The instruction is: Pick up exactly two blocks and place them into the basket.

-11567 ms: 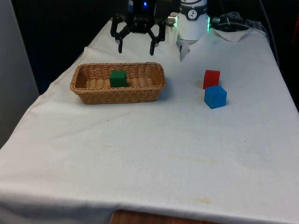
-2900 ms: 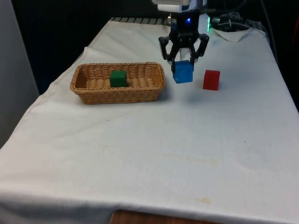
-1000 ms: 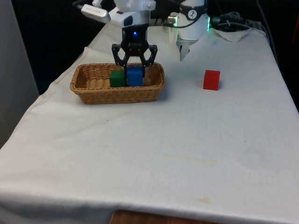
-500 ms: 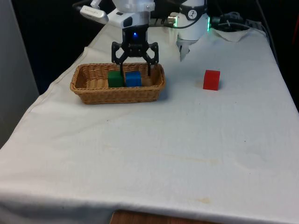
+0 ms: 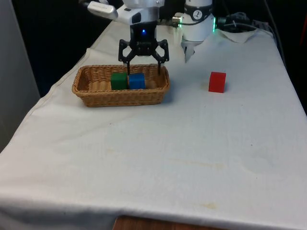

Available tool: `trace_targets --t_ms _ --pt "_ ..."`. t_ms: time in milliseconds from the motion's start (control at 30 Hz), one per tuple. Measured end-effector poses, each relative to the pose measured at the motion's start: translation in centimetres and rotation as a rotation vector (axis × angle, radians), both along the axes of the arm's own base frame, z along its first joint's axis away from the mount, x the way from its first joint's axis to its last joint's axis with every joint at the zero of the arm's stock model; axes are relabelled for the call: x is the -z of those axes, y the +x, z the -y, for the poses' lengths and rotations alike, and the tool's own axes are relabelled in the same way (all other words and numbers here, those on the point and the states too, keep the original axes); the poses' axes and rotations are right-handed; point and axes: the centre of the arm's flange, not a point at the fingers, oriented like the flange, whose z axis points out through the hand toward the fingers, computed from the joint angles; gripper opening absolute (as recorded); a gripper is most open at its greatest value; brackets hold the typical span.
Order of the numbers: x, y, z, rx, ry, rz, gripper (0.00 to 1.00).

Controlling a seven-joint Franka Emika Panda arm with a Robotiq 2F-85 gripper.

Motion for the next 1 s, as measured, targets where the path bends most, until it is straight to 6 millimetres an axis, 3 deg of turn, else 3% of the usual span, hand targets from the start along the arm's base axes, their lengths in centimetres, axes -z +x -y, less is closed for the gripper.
trace_targets --t_ms 300,1000 --pt "-2.3 0.3 -1.9 -0.007 -0.009 0.006 1.00" --pt "-7.3 2.2 -8.4 -0.035 -0.039 0.039 1.00"
